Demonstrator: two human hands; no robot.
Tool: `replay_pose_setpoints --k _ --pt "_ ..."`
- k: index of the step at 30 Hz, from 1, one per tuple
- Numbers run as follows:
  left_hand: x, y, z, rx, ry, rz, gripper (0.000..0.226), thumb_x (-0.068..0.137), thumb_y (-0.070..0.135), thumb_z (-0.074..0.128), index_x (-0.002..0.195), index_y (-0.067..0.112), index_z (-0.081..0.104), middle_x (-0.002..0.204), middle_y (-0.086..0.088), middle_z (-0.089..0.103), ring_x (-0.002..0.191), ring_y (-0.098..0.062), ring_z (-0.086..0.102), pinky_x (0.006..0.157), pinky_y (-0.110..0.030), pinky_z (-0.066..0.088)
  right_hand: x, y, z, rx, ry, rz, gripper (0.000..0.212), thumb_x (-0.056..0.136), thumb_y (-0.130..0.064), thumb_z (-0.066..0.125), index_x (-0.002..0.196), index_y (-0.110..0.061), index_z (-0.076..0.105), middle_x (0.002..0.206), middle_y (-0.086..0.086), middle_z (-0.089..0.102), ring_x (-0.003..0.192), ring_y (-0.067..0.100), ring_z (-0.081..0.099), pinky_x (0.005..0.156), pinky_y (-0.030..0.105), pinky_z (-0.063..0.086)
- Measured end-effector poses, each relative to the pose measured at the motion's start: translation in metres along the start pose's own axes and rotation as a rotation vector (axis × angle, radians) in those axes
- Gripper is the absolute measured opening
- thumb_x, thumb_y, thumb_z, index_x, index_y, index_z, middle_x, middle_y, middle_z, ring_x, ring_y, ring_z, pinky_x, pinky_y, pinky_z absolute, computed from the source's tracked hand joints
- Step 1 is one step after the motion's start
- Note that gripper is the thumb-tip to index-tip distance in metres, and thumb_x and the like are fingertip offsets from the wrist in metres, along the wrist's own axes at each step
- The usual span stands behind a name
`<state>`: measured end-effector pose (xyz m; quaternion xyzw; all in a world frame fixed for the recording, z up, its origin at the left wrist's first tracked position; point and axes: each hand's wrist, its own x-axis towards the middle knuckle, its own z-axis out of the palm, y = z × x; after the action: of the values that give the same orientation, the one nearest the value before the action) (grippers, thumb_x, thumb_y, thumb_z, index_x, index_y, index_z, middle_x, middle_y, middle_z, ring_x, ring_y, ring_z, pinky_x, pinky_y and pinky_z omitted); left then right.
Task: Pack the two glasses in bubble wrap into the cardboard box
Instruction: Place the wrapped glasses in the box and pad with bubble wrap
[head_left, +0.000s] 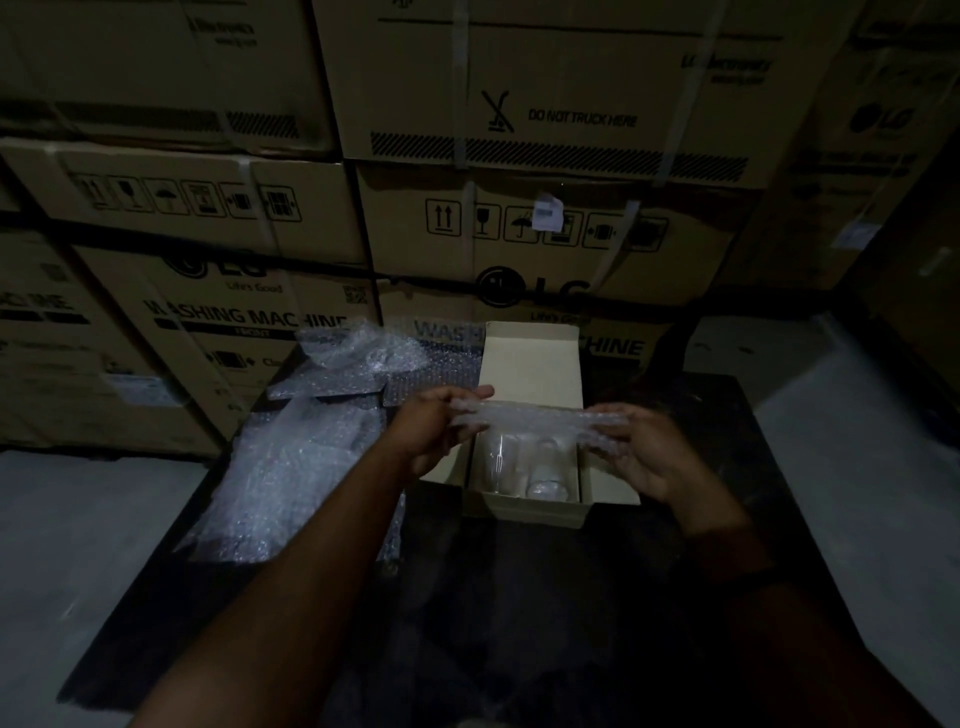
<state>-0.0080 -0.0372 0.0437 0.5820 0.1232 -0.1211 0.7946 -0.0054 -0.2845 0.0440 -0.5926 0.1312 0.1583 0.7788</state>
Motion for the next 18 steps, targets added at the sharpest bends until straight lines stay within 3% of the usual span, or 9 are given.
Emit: replay_pose_setpoints --k 4,7,9,11,15,18 --pt "0.010 0.001 -0.002 -0.500 -0.031 -0.171 0.037 0.090 -0.011 0.025 0.118 -0.005 0.050 0.124 -0.030 0.053 0.087 -0.034 0.069 0.060 -0.028 0.059 0.009 -0.002 -0.011 0.325 -0.108 0.058 0.051 0.069 0.022 0.035 0.112 0.006 0.058 0.107 0.020 0.067 0.095 0.025 0.066 0.086 0.028 0.055" --pt "0.011 0.003 -0.003 -0.554 -0.135 -0.155 0.048 0.083 -0.021 0.022 0.117 0.002 0.047 0.129 -0.032 0.048 0.101 -0.037 0.065 0.068 -0.029 0.059 0.014 0.000 -0.019 0.242 -0.124 0.058 0.053 0.076 0.030 0.030 0.115 0.004 0.056 0.109 0.019 0.066 0.098 0.020 0.067 0.075 0.020 0.057" --pt "0.016 0.000 0.000 -0.323 -0.128 -0.088 0.055 0.081 -0.027 0.031 0.121 0.007 0.046 0.129 -0.028 0.049 0.105 -0.034 0.063 0.074 -0.029 0.059 0.020 0.003 -0.019 0.137 -0.068 0.043 0.043 0.081 0.026 0.044 0.114 0.002 0.058 0.102 0.014 0.070 0.092 0.016 0.069 0.070 0.016 0.055" --pt "0.021 -0.006 0.006 0.055 -0.023 0.028 0.051 0.081 -0.023 0.049 0.120 0.009 0.050 0.126 -0.023 0.052 0.101 -0.030 0.064 0.074 -0.031 0.060 0.028 0.006 -0.016 0.086 0.019 -0.001 0.028 0.084 0.016 0.054 0.109 0.003 0.062 0.092 0.011 0.072 0.083 0.015 0.070 0.068 0.018 0.056" --pt "0.029 -0.019 0.011 0.596 0.067 0.250 0.019 0.080 0.001 0.071 0.098 0.002 0.066 0.093 -0.013 0.066 0.061 -0.005 0.062 0.051 -0.019 0.050 0.046 0.008 -0.011 0.013 0.159 -0.067 0.013 0.090 0.003 0.056 0.099 -0.003 0.063 0.088 0.012 0.068 0.078 0.018 0.067 0.066 0.020 0.058" --pt "0.034 -0.033 0.008 0.931 0.026 0.307 0.012 0.076 0.014 0.077 0.085 0.019 0.071 0.086 -0.002 0.071 0.077 -0.013 0.066 0.068 -0.031 0.055 0.065 0.009 -0.007 -0.134 0.206 -0.126 0.014 0.089 0.005 0.056 0.097 -0.005 0.063 0.087 0.013 0.067 0.073 0.017 0.066 0.060 0.020 0.056"
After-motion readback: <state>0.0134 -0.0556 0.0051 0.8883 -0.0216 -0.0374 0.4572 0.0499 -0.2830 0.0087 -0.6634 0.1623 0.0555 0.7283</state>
